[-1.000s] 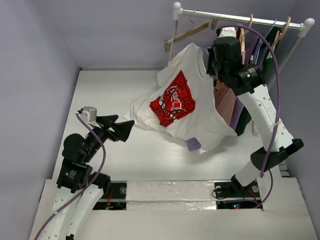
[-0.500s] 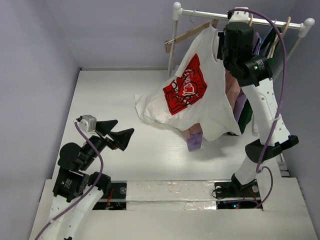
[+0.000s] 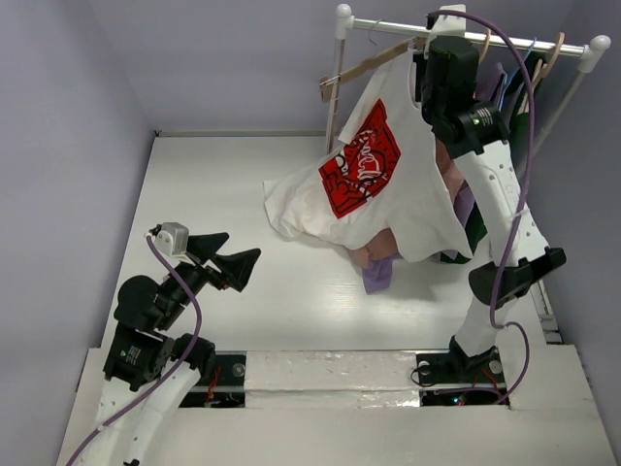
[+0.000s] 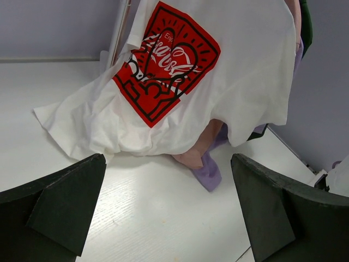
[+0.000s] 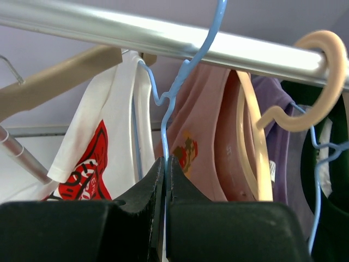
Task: Place the t-shirt on the hanger
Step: Place the hanger at the clothesline.
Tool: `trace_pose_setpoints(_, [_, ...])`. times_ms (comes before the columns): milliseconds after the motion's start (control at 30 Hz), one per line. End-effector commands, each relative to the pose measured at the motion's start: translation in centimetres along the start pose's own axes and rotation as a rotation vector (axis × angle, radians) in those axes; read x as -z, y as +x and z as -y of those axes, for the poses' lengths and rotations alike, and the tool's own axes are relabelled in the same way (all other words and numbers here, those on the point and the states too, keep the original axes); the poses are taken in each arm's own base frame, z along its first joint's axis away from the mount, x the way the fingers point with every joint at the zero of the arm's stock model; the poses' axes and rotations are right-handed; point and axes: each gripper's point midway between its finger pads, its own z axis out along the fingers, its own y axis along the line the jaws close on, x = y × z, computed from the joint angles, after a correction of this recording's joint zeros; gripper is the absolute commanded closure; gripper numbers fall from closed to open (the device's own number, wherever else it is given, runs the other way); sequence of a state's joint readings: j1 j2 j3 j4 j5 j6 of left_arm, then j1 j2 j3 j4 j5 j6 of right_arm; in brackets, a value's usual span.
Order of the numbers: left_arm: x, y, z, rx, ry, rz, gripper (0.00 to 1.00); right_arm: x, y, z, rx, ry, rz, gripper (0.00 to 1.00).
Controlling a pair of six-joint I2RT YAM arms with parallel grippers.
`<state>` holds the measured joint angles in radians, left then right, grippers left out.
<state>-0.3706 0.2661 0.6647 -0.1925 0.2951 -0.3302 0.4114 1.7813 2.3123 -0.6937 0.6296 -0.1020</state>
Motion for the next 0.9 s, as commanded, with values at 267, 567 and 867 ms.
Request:
trace_pose_setpoints(267, [-0.2,-0.5,-0.2,-0.008,-0.004,0.027,0.01,-2.7,-0.1,-0.6,-0.028,0.005,0.078,1.00])
trace_pose_setpoints(567, [-0.2,-0.5,-0.1,-0.006,-0.003,0.029,0.01,-2.3,1.1,-0.3,-0.042,-0.005,0.073,1.00])
trace_pose_setpoints(867, [-0.1,-0.5,-0.1,-0.005,-0.001,0.032,0.01,-0.6,1.1,0.3,-0.113,-0.026,0.101,0.49])
